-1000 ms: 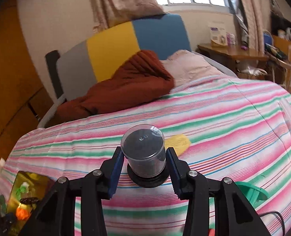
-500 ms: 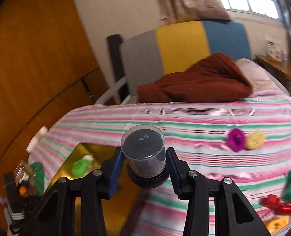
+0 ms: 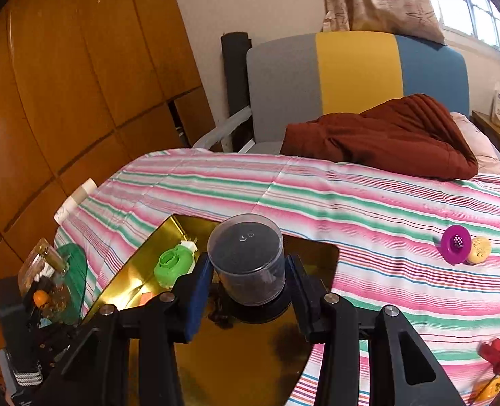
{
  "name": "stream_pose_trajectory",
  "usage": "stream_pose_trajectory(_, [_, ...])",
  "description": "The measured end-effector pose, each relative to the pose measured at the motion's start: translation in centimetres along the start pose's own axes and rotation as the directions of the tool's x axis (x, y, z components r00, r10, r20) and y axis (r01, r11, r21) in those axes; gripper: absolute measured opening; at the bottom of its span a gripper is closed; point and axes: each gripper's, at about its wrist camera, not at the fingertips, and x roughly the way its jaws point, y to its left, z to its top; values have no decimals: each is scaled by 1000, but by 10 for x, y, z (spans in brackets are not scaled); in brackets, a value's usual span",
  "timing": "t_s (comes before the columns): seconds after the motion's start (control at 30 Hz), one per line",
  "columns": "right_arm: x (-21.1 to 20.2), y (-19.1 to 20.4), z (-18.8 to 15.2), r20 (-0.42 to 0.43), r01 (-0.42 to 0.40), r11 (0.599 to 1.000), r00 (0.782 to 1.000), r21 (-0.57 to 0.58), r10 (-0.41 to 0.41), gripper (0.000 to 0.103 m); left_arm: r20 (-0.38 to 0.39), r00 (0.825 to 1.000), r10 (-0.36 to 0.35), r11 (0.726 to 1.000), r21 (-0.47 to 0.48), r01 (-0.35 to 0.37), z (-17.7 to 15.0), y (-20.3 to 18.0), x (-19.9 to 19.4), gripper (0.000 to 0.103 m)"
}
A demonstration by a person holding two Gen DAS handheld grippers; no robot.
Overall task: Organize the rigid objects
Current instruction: 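Carry the clear canister toward the gold tray with the right gripper, then lower the clear canister into the tray beside the peg stand, open right gripper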
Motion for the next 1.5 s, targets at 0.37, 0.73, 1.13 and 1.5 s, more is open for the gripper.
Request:
stream_pose_trajectory(0.37, [45,-3,2,-94,79,997,992,-6,-79,45,-5,1000,-14,1000,3,14,-8,4,-2,43])
stream_pose_trajectory(0.73, [78,2,6,-139,122,991,982,-54,-129,45,-12,1000,-20,1000,2,20,-12,6,-2,43])
stream_pose_trajectory(1.13, [78,0,2,-142,125,990,981,-64,-133,60,-15,1000,-19,1000,16,19,-14,-1,-4,43])
stream_pose_trajectory(1.5, [37,4,-10,-103,72,997,992,-11,-73,62,-5,1000,-25,999,23,25,-15,-7,-6,43])
